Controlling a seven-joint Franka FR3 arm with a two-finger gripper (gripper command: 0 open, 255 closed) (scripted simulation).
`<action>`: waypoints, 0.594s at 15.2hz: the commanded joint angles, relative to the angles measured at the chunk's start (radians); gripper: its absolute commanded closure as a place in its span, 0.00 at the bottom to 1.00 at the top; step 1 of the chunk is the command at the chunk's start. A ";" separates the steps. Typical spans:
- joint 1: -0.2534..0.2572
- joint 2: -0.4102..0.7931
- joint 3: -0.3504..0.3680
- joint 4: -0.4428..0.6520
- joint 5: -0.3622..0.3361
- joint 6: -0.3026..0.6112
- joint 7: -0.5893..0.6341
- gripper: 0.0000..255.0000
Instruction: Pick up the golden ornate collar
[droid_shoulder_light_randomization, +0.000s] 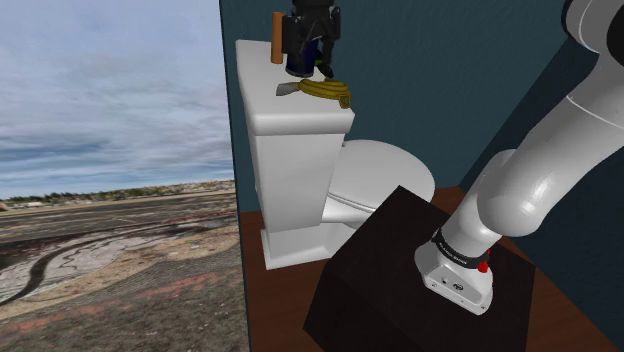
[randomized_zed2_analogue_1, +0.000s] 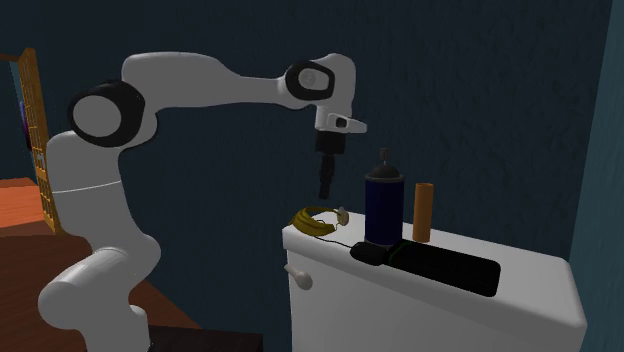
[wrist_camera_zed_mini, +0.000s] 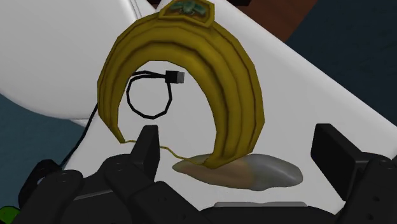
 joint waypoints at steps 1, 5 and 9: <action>0.002 0.002 0.003 -0.022 0.000 0.024 0.004 0.00; 0.002 -0.010 0.002 -0.090 0.004 0.080 0.003 0.00; 0.002 -0.013 0.001 -0.100 0.004 0.088 0.003 1.00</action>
